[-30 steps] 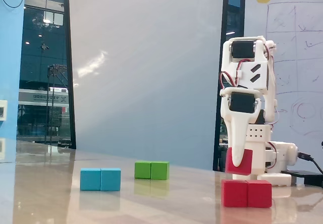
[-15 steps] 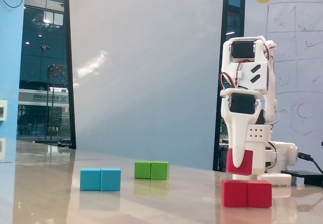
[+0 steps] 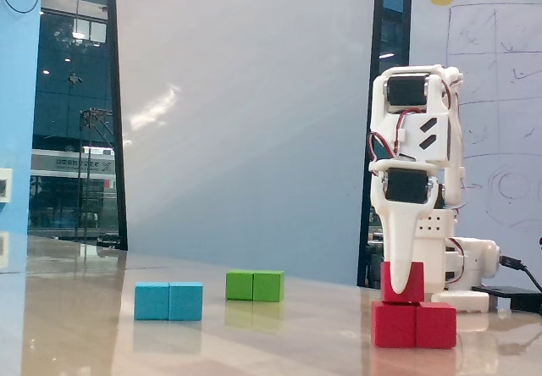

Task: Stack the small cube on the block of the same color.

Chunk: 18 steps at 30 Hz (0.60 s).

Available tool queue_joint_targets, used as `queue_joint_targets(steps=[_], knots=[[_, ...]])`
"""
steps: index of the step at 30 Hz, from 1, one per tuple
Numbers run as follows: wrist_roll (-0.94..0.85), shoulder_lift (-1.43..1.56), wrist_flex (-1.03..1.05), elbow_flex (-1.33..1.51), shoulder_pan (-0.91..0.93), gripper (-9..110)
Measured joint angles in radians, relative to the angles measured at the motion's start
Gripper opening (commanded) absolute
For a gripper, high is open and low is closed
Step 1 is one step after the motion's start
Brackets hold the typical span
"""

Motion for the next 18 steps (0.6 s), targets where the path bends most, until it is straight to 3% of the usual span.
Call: queue_joint_targets(steps=[18], knots=[[0.002, 0.0, 0.0, 0.0, 0.0, 17]])
